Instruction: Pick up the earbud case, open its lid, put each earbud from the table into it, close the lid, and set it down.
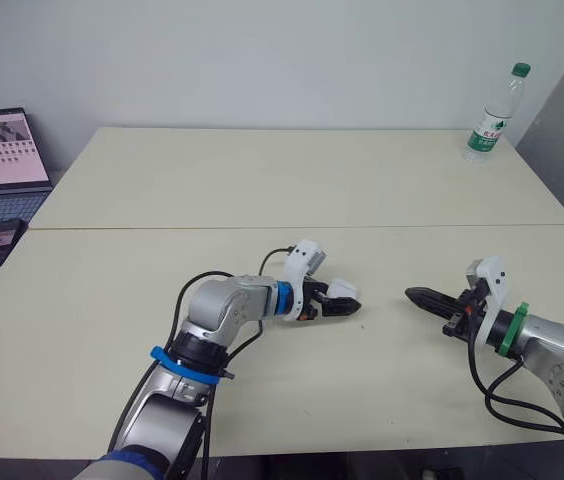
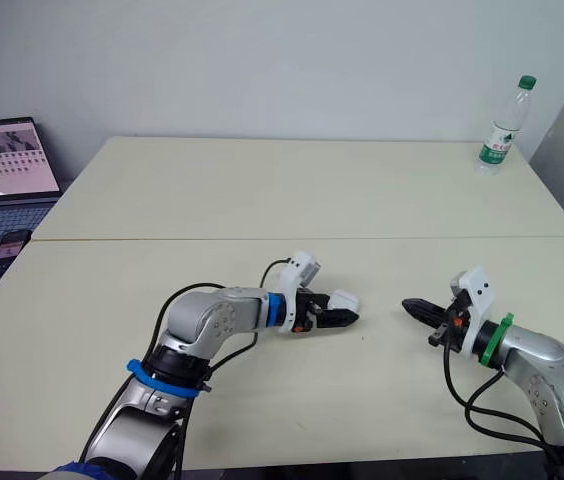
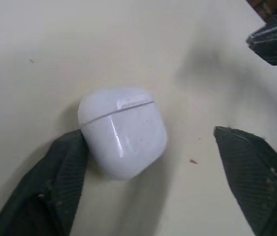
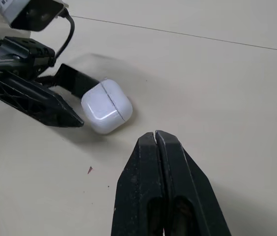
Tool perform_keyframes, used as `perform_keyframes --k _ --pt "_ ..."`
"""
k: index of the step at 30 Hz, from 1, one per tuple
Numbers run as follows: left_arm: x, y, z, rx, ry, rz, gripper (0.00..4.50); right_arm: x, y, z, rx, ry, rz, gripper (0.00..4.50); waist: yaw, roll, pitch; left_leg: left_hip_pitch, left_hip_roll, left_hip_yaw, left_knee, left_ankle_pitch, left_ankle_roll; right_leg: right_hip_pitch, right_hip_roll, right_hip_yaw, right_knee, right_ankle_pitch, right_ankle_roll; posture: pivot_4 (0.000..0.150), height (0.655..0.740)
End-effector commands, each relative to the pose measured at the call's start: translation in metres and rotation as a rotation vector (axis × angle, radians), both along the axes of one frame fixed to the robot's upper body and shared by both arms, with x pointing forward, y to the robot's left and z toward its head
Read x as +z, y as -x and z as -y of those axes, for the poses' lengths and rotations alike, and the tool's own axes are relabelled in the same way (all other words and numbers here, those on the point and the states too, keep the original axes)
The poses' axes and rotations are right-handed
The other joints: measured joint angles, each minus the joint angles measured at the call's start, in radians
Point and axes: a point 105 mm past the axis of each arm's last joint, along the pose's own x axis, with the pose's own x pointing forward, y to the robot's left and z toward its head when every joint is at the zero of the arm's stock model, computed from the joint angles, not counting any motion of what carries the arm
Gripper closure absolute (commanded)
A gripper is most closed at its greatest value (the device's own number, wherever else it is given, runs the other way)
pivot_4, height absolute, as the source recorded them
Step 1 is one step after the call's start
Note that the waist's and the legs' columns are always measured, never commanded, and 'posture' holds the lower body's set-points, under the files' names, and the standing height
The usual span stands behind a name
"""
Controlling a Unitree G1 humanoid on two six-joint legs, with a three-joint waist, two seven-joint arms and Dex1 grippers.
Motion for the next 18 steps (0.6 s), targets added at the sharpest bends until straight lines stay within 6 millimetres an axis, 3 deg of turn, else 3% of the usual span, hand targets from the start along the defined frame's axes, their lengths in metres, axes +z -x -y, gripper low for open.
perform_keyframes --k 1,5,7,9,12,18 --pt "0.018 -0.014 -0.03 0.097 -0.055 0.219 0.02 0.016 0.002 0.004 0.009 0.014 0.082 4.5 0.0 0.0 0.0 0.0 0.0 0.0 0.0 0.0 0.0 0.0 0.0 0.0 0.0 0.0 0.0 0.15 0.7362" --pt "0.045 -0.027 -0.05 0.182 -0.076 0.533 0.02 0.012 0.007 0.007 0.033 0.013 0.086 4.5 0.006 0.0 0.0 -0.002 0.001 0.0 0.0 0.0 0.0 -0.001 -0.001 0.0 -0.001 0.001 -0.002 0.15 0.7362" --pt "0.052 -0.031 -0.062 0.222 -0.06 0.604 0.02 0.005 0.012 0.009 0.059 0.018 0.065 4.5 0.014 -0.001 0.001 -0.002 0.0 0.001 0.0 0.0 0.0 -0.001 -0.003 0.0 -0.001 0.002 -0.004 0.15 0.7362" --pt "0.05 -0.022 -0.07 0.185 -0.035 0.63 0.0 -0.001 0.014 0.014 0.057 0.033 0.059 4.32 0.015 -0.001 0.001 -0.003 -0.001 0.001 0.0 0.0 0.0 0.0 -0.004 -0.001 -0.003 0.002 -0.004 0.15 0.7362" --pt "0.031 0.002 -0.082 0.099 -0.031 0.602 0.0 -0.011 0.015 0.024 0.065 0.134 0.087 3.56 0.007 0.0 0.0 -0.003 -0.001 0.003 0.0 0.0 0.0 0.0 -0.004 0.0 -0.004 0.002 -0.004 0.15 0.7362" --pt "-0.002 0.05 -0.1 -0.026 -0.005 0.507 0.0 -0.036 0.018 0.046 0.099 0.331 0.145 1.34 0.005 -0.001 0.001 -0.002 0.001 0.001 -0.001 0.0 0.0 -0.001 -0.003 -0.001 -0.002 0.001 -0.005 0.15 0.7362"
